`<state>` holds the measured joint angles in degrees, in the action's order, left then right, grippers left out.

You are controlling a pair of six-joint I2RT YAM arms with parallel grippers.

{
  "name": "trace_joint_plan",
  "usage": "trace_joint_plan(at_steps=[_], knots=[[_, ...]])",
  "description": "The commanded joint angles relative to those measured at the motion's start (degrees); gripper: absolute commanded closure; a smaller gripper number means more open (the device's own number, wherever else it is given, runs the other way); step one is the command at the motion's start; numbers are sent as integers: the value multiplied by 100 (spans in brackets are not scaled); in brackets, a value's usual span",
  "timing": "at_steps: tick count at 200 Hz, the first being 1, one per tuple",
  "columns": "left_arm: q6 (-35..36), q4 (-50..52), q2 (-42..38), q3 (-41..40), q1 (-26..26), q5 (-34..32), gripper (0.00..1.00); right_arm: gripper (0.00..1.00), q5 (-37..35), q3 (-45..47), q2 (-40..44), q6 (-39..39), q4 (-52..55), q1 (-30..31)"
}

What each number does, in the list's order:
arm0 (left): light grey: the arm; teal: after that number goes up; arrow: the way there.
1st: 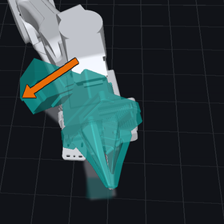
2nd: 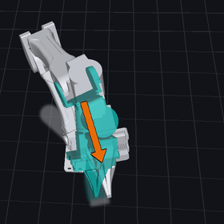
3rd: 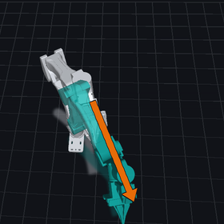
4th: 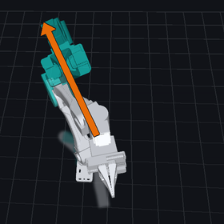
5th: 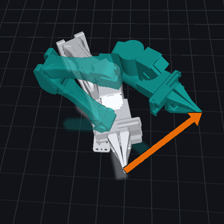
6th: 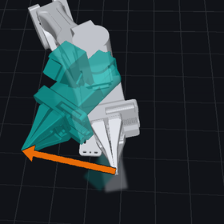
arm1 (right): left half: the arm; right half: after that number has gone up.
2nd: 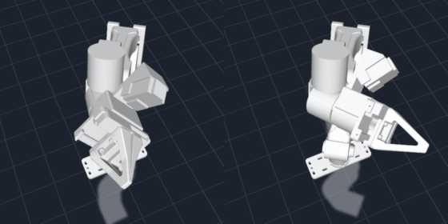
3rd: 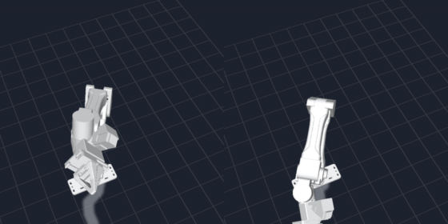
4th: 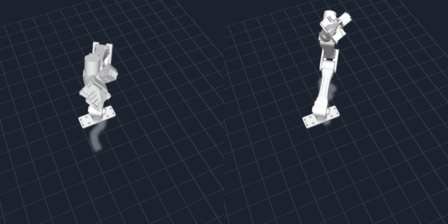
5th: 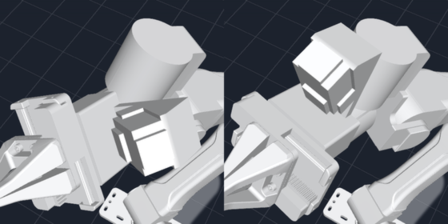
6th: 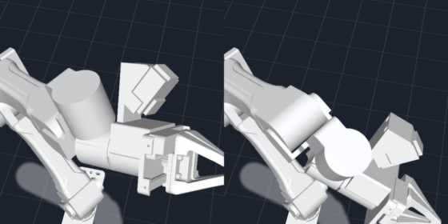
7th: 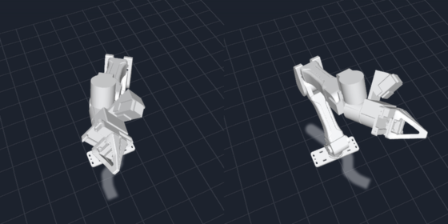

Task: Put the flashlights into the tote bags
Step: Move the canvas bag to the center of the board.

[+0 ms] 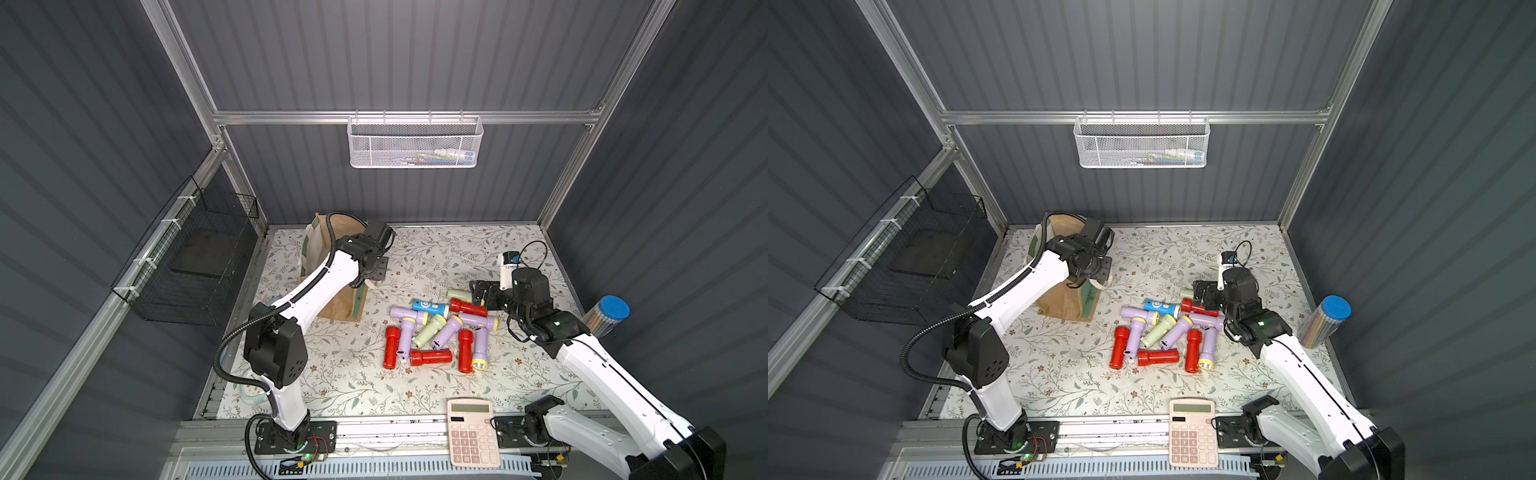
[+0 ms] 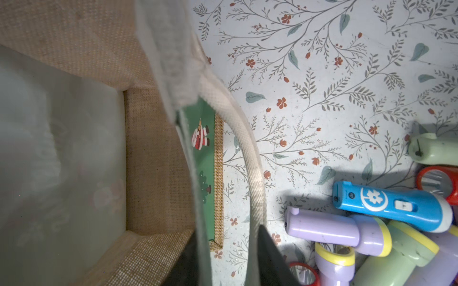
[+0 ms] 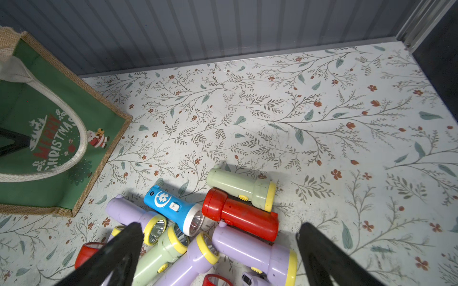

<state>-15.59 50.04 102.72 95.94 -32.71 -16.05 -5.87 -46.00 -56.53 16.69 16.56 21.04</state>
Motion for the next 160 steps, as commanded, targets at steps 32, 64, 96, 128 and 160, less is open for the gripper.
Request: trace_joint_plan(at_steps=[32,64,96,128,160], knots=[[512,412,-570,689,-22,-13,39,1,200,-63,-218,133,50,-22],[751,398,-792,1014,168,-301,38,3,324,-104,-297,152,-3,-27],[615,742,-930,1199,1003,-424,37,3,376,-188,-328,77,57,-26],[394,1267,-1071,1178,1383,-1457,30,4,461,-208,-328,63,41,-26],[458,1155,-1103,871,1992,-935,29,5,636,-276,-448,70,-12,-24]])
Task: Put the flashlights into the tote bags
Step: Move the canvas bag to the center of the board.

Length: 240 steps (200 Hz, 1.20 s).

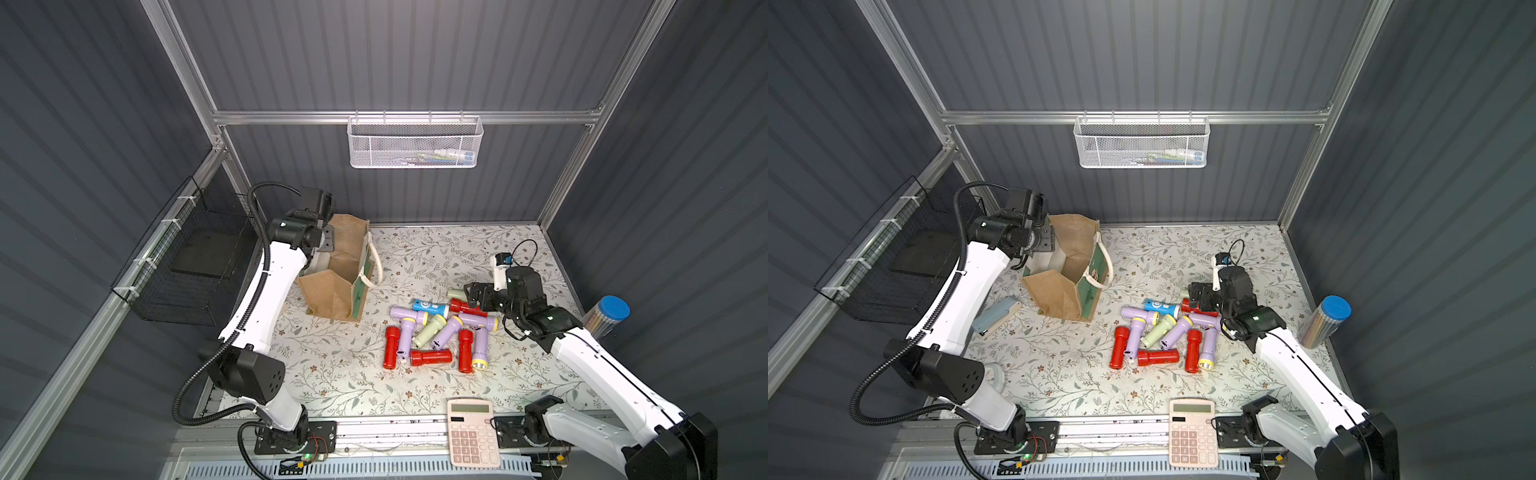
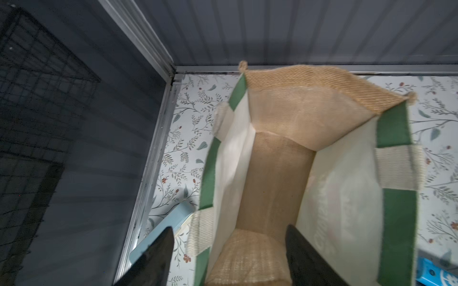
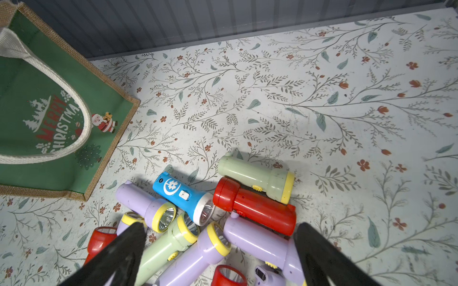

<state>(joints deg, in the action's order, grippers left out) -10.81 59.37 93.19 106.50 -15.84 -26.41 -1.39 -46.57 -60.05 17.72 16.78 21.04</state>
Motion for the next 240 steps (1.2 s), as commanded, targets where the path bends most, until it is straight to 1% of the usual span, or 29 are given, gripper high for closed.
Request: trace_joint_plan(at_steps=[1,18,34,53,74,98,119,133,147,160,169,190,211,228,232,240], knots=[[-15,218,-146,-192,316,119,29,5,190,-220,-104,-32,-34,-22],[30,140,-7,-365,540,346,29,5,283,-247,-138,4,-34,-22],[42,51,164,-487,875,555,30,6,344,-239,-113,37,-21,-26],[117,-89,310,-659,1224,1060,34,6,364,-206,-78,22,12,-23],[366,-287,481,-802,1258,1733,41,6,374,-154,-79,32,36,-22],[530,-464,569,-1115,1258,2486,44,7,436,-116,-116,58,36,-19],[562,-539,515,-1327,1258,3001,54,8,462,-116,-121,56,66,-21],[560,-550,432,-1442,1258,3283,67,8,460,-107,-112,57,75,-18],[515,-432,338,-1499,1258,3469,78,9,464,-98,-103,78,72,-22],[417,-270,213,-1564,1254,3494,85,9,477,-81,-112,107,78,-21],[388,-180,82,-1678,1250,3524,87,9,497,-64,-121,142,72,-14],[302,-163,-393,-2032,1250,3609,91,9,541,-11,-121,213,46,-12],[169,44,-857,-2341,1243,3800,91,10,591,-8,-160,270,48,-19],[40,173,-1188,-2502,1194,3818,92,11,662,-69,-216,303,97,-16],[16,210,-1265,-2738,1177,3814,92,11,686,-87,-232,302,106,-16],[-29,269,-1431,-2846,1125,3807,92,11,718,-114,-259,319,114,-18]])
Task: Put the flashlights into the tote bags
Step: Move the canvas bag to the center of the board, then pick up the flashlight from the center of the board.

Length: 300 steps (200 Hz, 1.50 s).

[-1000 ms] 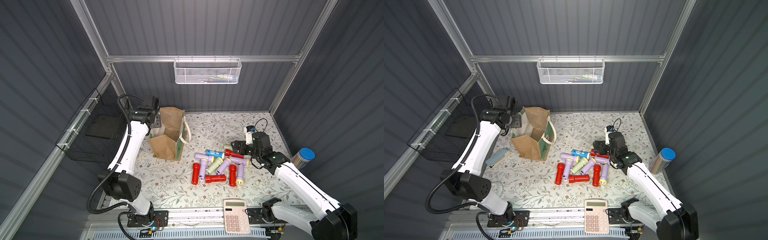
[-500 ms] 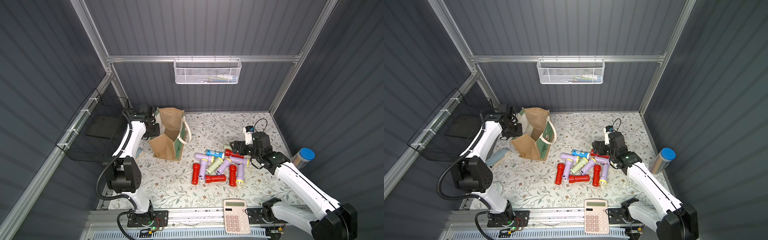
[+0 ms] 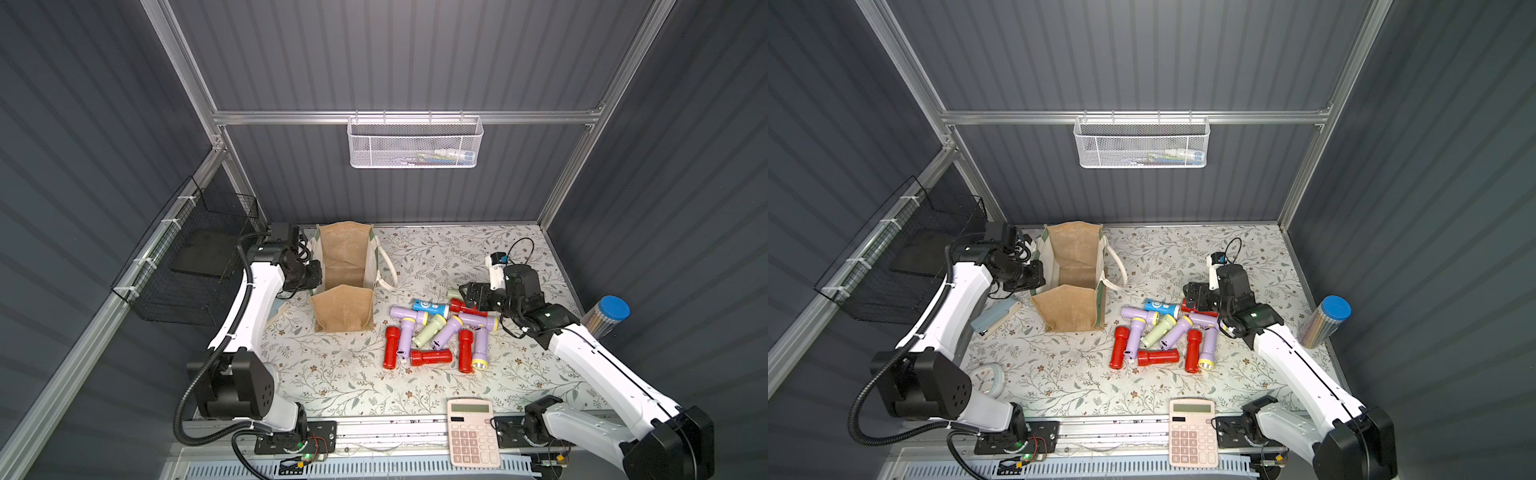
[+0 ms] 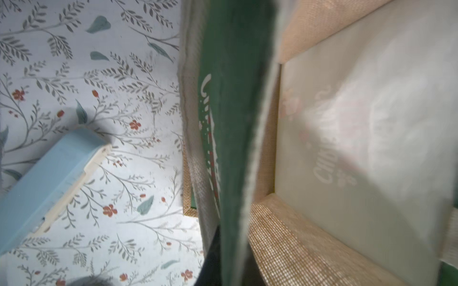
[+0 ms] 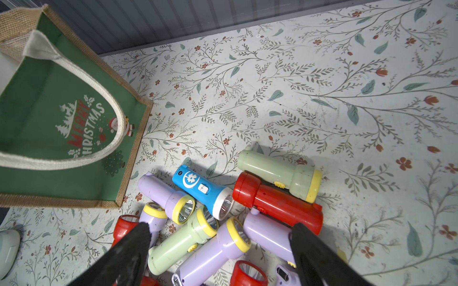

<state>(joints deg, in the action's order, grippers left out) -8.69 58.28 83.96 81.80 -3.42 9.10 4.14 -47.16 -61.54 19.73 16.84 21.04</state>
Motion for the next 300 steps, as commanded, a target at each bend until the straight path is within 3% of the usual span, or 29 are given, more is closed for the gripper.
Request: trace_joint_plan(at_steps=[1,50,75,88,103,138,182,204,231,262,300], knots=[[-244,386,-519,-400,-116,252,92,11,165,-55,-110,118,108,-18],[-813,404,-1451,-1363,-469,580,92,13,271,-97,-152,202,123,6],[-1114,439,-1845,-1639,-717,329,89,13,302,-93,-188,216,156,10],[-1159,538,-1949,-1657,-730,244,77,13,298,-92,-196,212,186,12],[-1093,576,-1991,-1657,-730,223,52,13,245,-76,-191,211,231,10],[-879,522,-1719,-1412,-723,103,21,12,-127,-41,-87,164,477,14],[-485,588,-1262,-572,-714,-614,19,12,-879,15,-117,14,759,-35],[-351,623,-997,-150,-714,-653,18,12,-770,-128,-489,151,807,-168],[-219,593,-674,398,-720,-559,16,13,-566,-339,-929,706,717,-282],[-19,525,-242,602,-704,-674,21,15,-207,-558,-1363,1466,361,-380],[142,390,30,856,-610,-859,21,17,230,-625,-1806,2817,-228,-465]])
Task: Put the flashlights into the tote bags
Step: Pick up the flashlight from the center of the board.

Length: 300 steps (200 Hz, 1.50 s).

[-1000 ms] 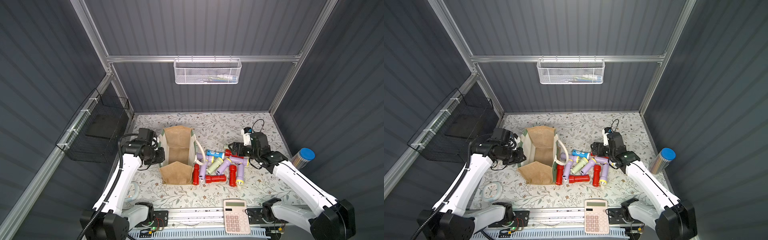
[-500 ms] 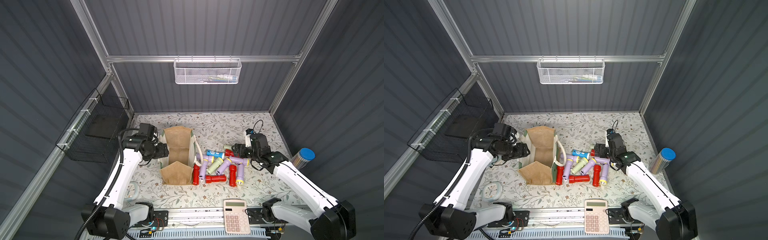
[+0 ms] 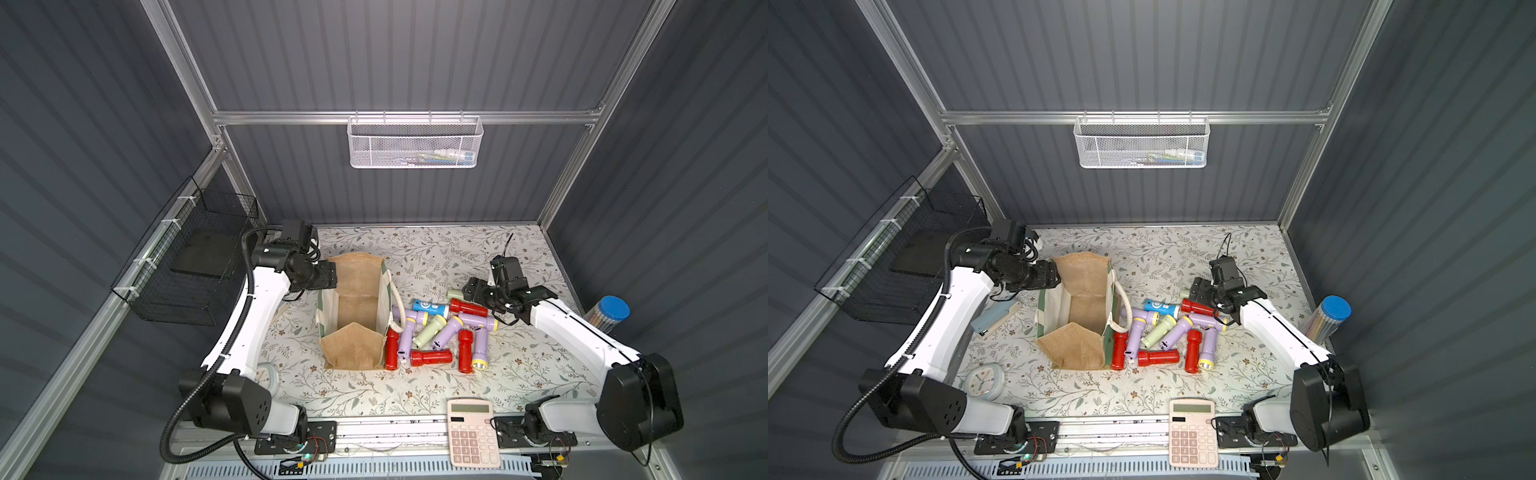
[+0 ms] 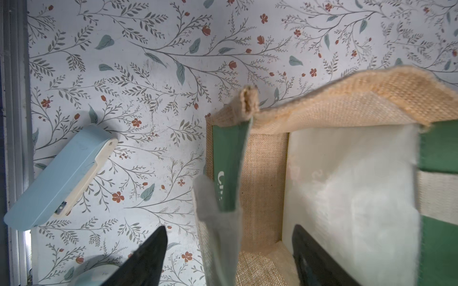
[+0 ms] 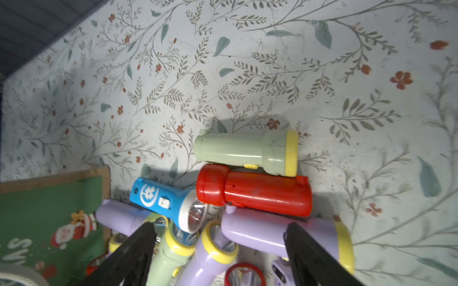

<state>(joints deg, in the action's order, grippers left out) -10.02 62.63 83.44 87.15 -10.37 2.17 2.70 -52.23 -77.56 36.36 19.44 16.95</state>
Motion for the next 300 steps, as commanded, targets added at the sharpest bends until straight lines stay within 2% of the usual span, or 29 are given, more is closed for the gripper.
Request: trace_joint_plan(at_steps=[1,43,81,133,252,300], knots=[[283,-47,84,329,91,-170,21,17,391,-115,-219,1176,-509,-58],[457,-47,325,583,176,-166,22,20,434,-112,-731,2526,-811,-69],[409,-304,321,445,198,-48,22,21,33,-248,-1021,3060,-616,-60],[405,-418,459,305,229,123,24,23,-261,-537,-1462,3241,-524,-78],[404,-615,445,190,334,105,24,28,44,-837,-2339,3491,-474,-87],[404,-669,488,161,376,125,25,31,-42,-1220,-2705,3260,-446,-87]])
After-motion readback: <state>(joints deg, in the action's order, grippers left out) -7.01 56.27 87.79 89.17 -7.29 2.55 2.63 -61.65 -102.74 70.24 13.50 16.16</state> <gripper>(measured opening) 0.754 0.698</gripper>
